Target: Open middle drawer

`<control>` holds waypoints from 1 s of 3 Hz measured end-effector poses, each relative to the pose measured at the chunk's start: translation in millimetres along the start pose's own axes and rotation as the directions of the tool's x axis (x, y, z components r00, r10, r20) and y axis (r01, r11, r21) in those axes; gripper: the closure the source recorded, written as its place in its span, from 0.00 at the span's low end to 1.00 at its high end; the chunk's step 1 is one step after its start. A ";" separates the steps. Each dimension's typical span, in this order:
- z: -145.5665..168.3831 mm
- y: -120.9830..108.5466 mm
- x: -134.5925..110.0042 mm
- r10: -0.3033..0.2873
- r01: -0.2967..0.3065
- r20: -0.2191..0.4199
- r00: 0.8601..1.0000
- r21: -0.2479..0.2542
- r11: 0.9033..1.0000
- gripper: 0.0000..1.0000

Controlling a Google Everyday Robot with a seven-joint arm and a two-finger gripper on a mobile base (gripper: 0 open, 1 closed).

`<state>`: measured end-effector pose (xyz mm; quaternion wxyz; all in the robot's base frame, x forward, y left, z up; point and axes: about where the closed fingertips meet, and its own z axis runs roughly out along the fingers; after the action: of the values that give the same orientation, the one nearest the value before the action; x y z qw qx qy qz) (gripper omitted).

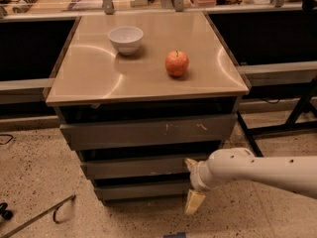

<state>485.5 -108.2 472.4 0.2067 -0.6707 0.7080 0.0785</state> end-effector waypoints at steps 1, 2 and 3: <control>21.7 -7.8 12.5 -0.017 0.016 0.040 0.999 0.041 0.999 0.00; 38.0 -19.3 18.1 -0.033 0.027 0.072 0.997 0.076 0.997 0.00; 42.8 -36.8 17.1 -0.065 0.056 0.076 0.995 0.120 0.991 0.00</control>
Offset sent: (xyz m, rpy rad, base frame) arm 0.0466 -0.0053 -0.0546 0.1019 -0.1446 0.0099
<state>529.3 -110.5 433.1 0.2763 -0.6750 0.6818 0.0570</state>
